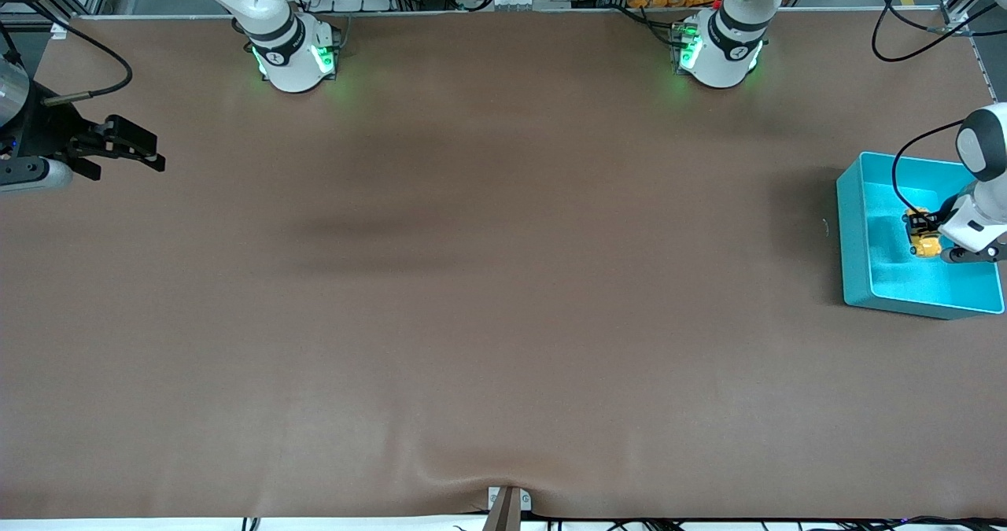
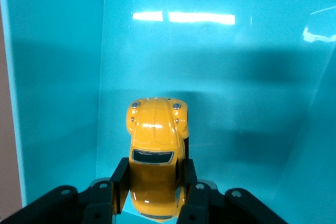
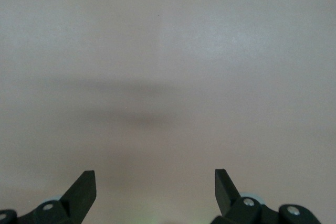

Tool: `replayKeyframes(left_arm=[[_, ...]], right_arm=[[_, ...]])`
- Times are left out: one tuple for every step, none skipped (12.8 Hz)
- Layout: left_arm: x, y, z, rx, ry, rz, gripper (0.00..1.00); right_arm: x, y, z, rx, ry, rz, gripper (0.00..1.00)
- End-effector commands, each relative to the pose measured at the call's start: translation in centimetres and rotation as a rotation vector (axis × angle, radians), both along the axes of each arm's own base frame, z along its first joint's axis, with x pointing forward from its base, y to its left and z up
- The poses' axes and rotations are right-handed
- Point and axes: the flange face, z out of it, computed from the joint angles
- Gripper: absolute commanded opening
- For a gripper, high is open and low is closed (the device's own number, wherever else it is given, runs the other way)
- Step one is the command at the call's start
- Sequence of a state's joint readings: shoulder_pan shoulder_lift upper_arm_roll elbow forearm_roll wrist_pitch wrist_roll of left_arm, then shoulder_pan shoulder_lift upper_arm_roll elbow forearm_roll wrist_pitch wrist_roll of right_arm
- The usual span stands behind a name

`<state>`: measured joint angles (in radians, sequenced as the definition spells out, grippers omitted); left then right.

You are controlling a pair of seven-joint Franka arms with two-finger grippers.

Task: Wind and store yellow beetle car
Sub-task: 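Lower the car into the teal box and open the left gripper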

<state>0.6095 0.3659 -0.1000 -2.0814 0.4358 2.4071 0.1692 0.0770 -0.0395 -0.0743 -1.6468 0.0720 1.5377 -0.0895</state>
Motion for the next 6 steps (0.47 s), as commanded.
replayKeyframes(left_arm=[[0.8, 0.2, -0.3, 0.012, -0.003, -0.031, 0.01], [0.7, 0.2, -0.6, 0.008, 0.002, -0.031, 0.01], [0.6, 0.1, -0.8, 0.006, 0.004, -0.031, 0.04], [0.6, 0.1, -1.0, 0.004, 0.008, -0.031, 0.05], [0.5, 0.0, -1.5, -0.002, 0.015, -0.029, 0.06], [0.5, 0.0, -2.1, -0.008, 0.019, -0.028, 0.07]], right_arm=[[-0.1, 0.4, -0.1, -0.008, -0.002, -0.009, 1.00], [-0.1, 0.3, -0.1, -0.008, -0.002, -0.011, 1.00], [0.0, 0.3, -0.2, -0.008, -0.001, -0.011, 1.00], [0.0, 0.4, -0.2, -0.008, -0.001, -0.009, 1.00], [0.0, 0.4, -0.2, -0.008, -0.001, -0.009, 1.00], [0.0, 0.3, -0.2, -0.008, -0.001, -0.011, 1.00]])
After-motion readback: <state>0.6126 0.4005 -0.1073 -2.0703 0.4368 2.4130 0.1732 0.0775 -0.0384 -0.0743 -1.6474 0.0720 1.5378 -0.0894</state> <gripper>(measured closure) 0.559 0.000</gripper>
